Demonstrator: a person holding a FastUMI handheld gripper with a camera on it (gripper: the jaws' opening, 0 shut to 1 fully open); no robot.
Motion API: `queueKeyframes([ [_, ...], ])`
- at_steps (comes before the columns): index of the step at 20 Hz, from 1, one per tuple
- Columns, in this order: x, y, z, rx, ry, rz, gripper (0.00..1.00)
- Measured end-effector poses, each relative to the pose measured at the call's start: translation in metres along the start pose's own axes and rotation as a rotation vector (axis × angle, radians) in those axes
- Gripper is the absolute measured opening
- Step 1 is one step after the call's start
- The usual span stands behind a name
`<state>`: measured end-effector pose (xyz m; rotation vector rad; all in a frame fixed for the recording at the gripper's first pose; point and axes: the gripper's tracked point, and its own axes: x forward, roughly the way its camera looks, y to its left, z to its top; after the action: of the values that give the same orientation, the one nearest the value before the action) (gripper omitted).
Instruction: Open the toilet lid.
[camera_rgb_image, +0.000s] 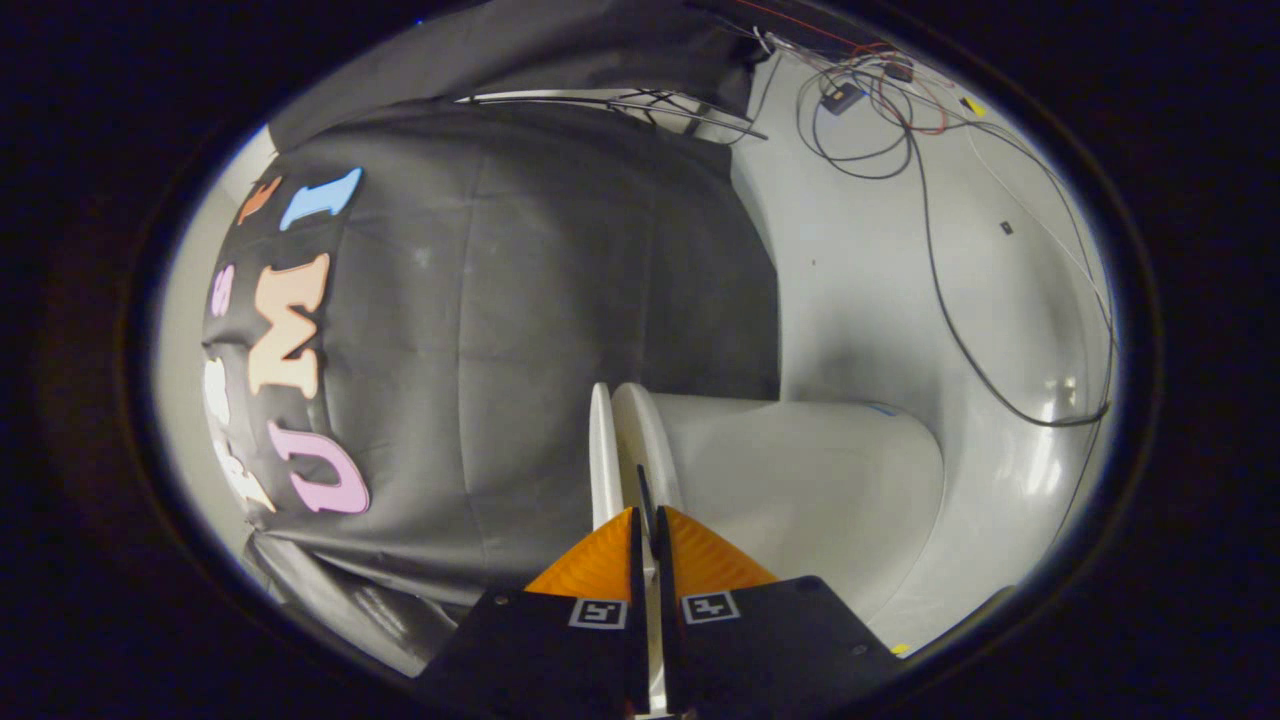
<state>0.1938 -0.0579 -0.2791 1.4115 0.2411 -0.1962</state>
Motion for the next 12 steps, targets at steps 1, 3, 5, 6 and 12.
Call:
queueKeyframes([
  [1,-0.002,0.008,-0.001,-0.019,-0.005,0.009,0.06],
  [3,-0.007,0.02,-0.005,-0.071,-0.02,0.016,0.06],
  [5,-0.012,0.043,-0.011,-0.131,-0.038,0.023,0.06],
  [6,-0.013,0.054,-0.013,-0.17,-0.042,0.033,0.06],
  [12,-0.026,0.133,-0.042,-0.438,-0.05,0.072,0.06],
])
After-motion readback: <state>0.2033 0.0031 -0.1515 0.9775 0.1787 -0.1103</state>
